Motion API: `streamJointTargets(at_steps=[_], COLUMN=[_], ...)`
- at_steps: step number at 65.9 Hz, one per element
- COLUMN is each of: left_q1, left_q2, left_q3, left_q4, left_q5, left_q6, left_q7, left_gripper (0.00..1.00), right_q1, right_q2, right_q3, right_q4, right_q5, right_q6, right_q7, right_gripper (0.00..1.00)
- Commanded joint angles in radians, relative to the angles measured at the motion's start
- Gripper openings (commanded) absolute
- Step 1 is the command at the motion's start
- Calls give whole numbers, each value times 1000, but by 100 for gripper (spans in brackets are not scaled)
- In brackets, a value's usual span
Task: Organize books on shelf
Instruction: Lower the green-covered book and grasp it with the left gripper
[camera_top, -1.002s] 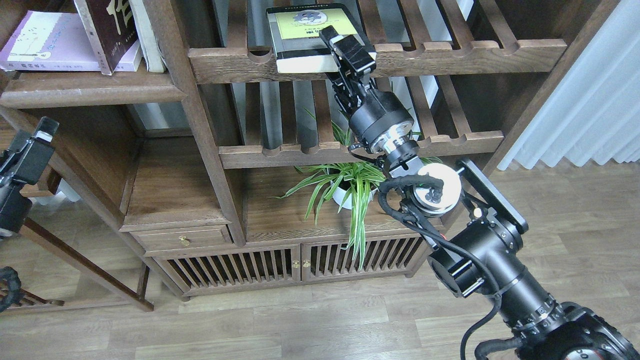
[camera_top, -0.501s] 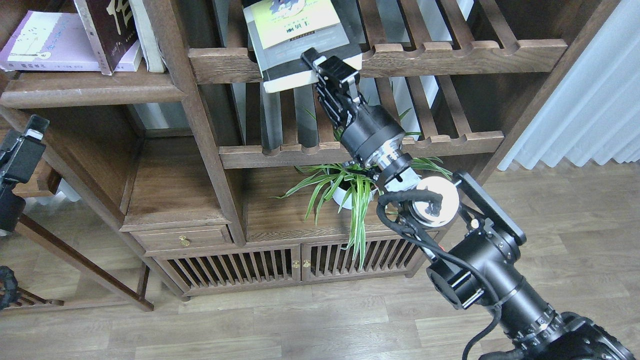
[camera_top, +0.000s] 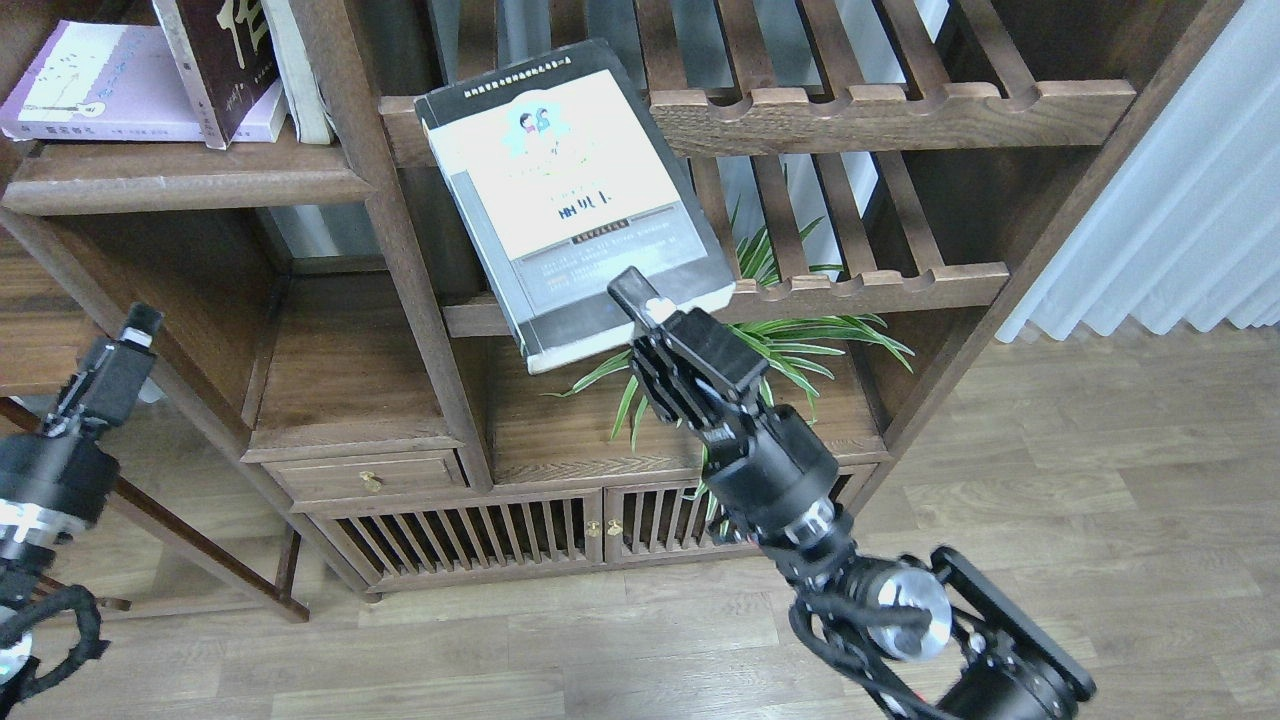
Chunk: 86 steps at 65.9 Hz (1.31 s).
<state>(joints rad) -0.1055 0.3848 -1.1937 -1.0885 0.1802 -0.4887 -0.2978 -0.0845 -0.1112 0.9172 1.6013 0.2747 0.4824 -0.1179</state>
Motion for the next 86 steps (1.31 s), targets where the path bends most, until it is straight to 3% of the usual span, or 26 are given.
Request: streamJointTargets(at_steps=[1, 10, 31, 53, 75, 86], left_q1=[9, 21, 47, 43, 32, 30], left_q2=[-98, -173, -167, -179, -227, -256], left_q3=[35, 77, 221, 328, 336, 341], left_q4=[-4, -20, -100, -145, -151, -159], left_q5=[-60, -168, -364, -397, -397, -397], left_q6=[0, 0, 0, 0, 0, 0], left_q7=[-1, 0, -3, -1, 0, 0], left_gripper=[100, 100, 100, 100, 99, 91], right_q1=[-87, -103, -77, -66, -67, -72], right_q2=[-18, -8, 1, 96, 111, 111], right_q3=[-21, -23, -24, -32, -66, -67], right_q4=[-14, -92, -238, -287, -287, -287], right_q5=[1, 12, 57, 52, 44, 38], right_q6=[6, 6, 6, 6, 6, 6], right_q7=[-3, -40, -104, -124, -126, -128], right_gripper=[6, 6, 6, 6, 6, 6])
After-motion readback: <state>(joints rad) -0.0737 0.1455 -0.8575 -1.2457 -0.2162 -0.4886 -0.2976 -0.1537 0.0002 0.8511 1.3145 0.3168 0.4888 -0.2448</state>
